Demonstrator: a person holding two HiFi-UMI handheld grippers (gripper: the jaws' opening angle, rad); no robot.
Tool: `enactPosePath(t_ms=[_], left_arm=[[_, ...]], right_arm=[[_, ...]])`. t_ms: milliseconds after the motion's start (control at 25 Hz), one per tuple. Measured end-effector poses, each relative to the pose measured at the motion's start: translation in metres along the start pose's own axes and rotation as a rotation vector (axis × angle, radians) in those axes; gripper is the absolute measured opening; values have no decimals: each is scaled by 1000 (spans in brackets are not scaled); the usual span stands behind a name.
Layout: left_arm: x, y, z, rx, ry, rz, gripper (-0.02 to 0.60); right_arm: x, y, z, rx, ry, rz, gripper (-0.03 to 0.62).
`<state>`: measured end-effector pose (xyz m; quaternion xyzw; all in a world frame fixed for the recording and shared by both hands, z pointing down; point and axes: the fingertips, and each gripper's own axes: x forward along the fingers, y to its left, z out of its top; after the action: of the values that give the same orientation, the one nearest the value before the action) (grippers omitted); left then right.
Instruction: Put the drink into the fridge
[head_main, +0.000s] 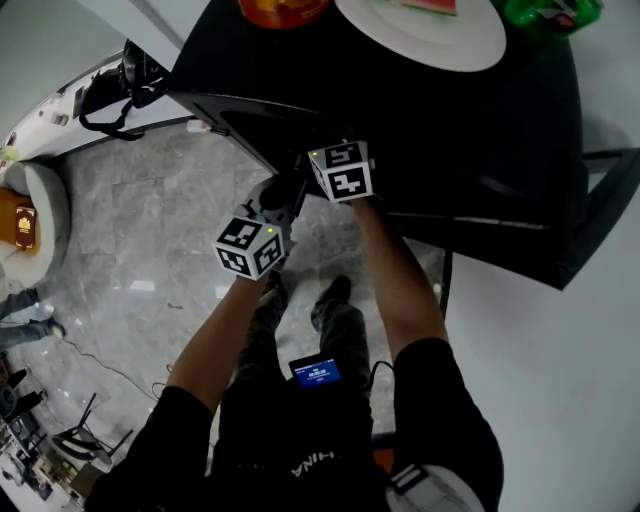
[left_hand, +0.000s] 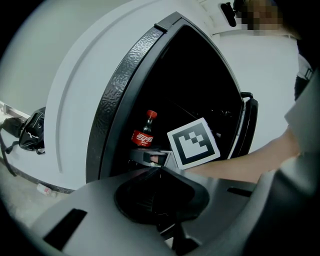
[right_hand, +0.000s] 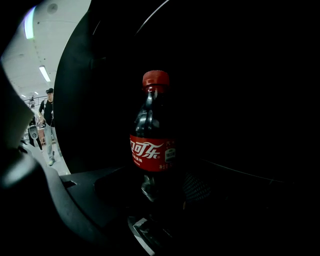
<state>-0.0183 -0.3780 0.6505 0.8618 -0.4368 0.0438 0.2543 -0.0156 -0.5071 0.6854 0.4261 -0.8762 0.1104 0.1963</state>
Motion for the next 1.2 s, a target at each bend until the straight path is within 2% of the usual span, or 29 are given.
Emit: enactPosePath(t_ms=[160, 320, 640, 760, 920, 1040, 1120, 1200], left_arm=[[-2, 2, 5, 17, -4, 21, 23], [-5, -3, 11, 24, 8, 12, 23], [-26, -32, 28, 63, 60, -87, 12], [-35, -49, 39, 74, 55, -120, 12], [-54, -73, 54, 94, 35, -166, 12], [-55, -93, 66, 108, 52, -235, 12], [-57, -104, 77, 116, 66, -268, 12], [-65, -110, 83, 107, 75, -270, 12]], right_arm=[[4, 1, -6, 47, 55, 36, 290], [-8, -7, -12, 64, 65, 23, 290], [-83, 1, 16, 203, 47, 16, 290], [-123, 5, 28, 259, 34, 11, 290], [-175, 26, 43, 301, 10, 47, 286], [-205, 31, 60, 316, -10, 60, 281], [-224, 32, 73, 317, -14, 60, 258], [-245, 36, 82, 307, -18, 42, 200]])
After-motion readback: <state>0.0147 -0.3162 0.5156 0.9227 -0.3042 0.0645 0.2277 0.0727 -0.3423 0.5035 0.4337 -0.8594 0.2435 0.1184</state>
